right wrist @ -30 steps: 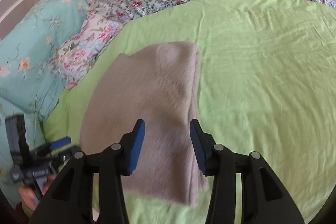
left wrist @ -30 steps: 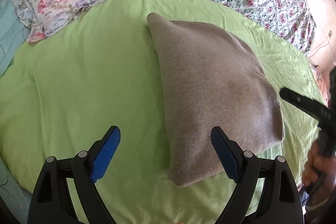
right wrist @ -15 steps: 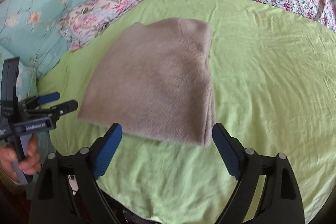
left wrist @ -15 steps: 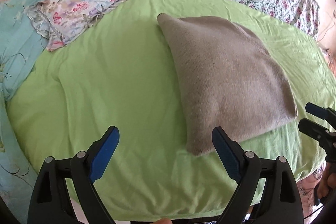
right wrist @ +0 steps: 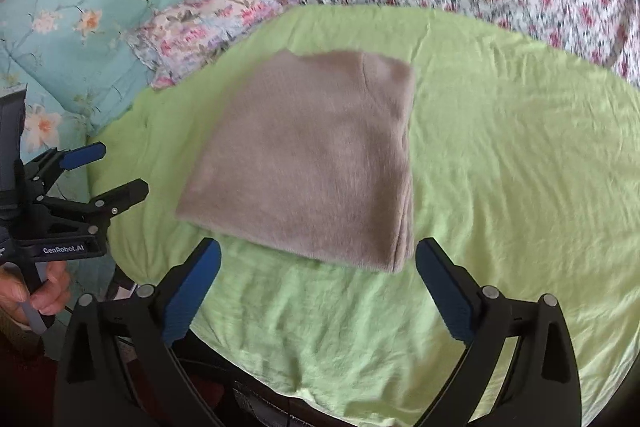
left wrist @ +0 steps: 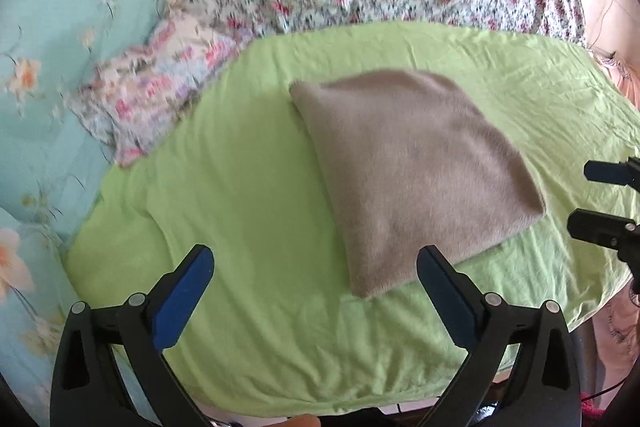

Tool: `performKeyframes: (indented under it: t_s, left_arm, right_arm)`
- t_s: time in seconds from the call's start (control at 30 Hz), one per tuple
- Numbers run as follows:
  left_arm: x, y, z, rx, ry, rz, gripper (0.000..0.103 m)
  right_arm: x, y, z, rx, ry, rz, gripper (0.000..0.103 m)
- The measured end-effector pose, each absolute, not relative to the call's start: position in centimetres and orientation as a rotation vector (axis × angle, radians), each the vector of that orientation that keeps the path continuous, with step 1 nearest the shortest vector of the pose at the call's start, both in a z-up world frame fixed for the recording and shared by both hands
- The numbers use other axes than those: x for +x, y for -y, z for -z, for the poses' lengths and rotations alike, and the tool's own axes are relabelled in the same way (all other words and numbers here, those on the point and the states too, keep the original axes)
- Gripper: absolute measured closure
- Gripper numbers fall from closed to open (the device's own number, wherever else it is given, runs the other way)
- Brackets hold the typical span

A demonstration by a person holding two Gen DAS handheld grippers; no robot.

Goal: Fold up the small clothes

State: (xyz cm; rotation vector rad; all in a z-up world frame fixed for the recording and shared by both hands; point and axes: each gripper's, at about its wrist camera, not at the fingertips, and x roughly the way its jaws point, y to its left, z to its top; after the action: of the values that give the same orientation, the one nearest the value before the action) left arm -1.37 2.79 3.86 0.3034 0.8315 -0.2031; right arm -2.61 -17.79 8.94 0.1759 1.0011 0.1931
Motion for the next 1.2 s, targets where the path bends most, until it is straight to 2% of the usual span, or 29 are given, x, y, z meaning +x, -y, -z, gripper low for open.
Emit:
performKeyframes:
  t_s: [0.2,0.6,1.2]
  left_arm:
    - [-1.2,-2.8,-5.4,0.32,-0.796,0.174,0.001]
    - [0.6,-3.1,-0.5,0.31,-0.911,0.158,0.001]
    - [0.0,-3.6,-0.9,0.295,-0.9,0.158,0.001]
  right_arm:
    - [-2.1,17.3,-11.7,0.127,-0.955,-0.21,0.0]
    - [-1.1,16.8,-6.1,0.166,-1.086,-0.181,0.0]
    - [-1.7,16.8,-6.4,0.143,-1.078,-0.167,0.0]
